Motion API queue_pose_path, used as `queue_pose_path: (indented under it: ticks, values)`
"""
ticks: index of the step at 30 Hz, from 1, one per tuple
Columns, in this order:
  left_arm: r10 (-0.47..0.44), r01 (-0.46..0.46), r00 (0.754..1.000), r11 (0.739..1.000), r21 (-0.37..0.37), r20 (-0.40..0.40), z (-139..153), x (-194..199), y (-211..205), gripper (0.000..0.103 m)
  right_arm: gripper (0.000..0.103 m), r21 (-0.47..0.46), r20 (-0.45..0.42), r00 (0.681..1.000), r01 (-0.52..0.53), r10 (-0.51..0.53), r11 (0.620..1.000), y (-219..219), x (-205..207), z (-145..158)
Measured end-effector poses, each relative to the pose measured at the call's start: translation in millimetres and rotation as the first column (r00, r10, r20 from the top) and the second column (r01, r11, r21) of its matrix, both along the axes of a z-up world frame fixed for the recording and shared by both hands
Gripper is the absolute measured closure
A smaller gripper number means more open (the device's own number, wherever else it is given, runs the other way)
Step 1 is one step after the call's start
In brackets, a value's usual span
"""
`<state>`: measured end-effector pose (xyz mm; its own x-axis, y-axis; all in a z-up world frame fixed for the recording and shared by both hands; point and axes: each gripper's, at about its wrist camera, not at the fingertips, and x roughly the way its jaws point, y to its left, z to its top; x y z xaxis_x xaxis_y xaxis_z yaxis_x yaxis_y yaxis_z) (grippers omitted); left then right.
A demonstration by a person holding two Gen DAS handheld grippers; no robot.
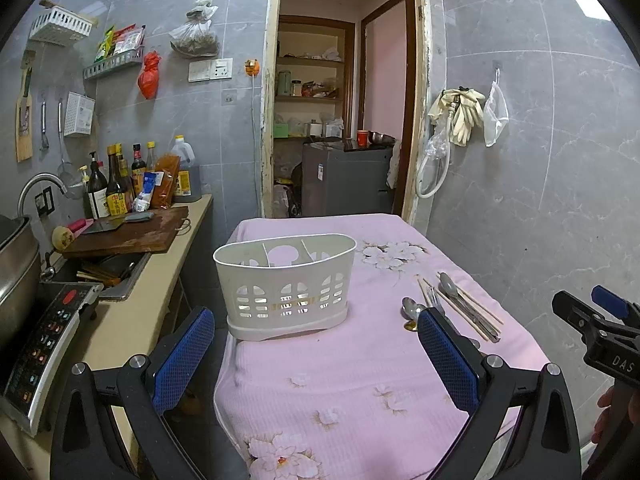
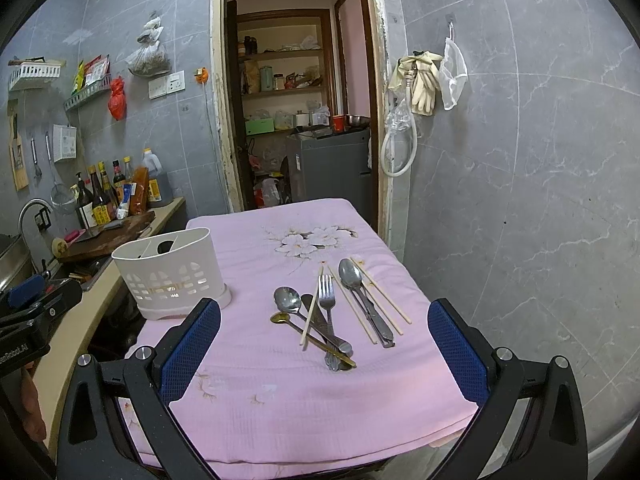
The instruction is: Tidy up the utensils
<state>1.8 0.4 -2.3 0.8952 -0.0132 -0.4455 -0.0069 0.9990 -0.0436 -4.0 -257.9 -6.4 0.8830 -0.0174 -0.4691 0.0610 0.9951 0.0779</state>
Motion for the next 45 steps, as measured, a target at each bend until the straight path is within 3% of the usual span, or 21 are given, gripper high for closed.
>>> queue_pose_path:
  ticks: [45]
  values:
    - [-0.002,0.002,1.000,1.000,0.000,-0.007,-7.0,-0.5,-3.1,0.001,0.001,-0.009,-0.013,1.000,0.006,-0.006,1.000,-3.8,-0.7,-9.4]
